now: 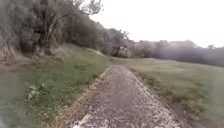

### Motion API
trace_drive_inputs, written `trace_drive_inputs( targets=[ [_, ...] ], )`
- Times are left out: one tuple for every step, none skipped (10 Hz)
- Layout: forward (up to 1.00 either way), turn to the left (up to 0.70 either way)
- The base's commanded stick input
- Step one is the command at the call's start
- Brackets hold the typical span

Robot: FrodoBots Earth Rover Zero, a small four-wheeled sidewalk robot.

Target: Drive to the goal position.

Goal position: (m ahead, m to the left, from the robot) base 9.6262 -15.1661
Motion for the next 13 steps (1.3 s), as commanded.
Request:
trace_drive_inputs(
  targets=[
    [0.7,0.0],
    [0.7,0.0],
    [0.7,0.0],
    [0.7,0.0],
    [0.7,0.0],
    [0.7,0.0],
    [0.7,0.0],
    [0.7,0.0],
    [0.7,0.0],
    [0.7,0.0],
    [0.7,0.0],
    [0.7,0.0],
    [0.7,-0.14]
  ],
)
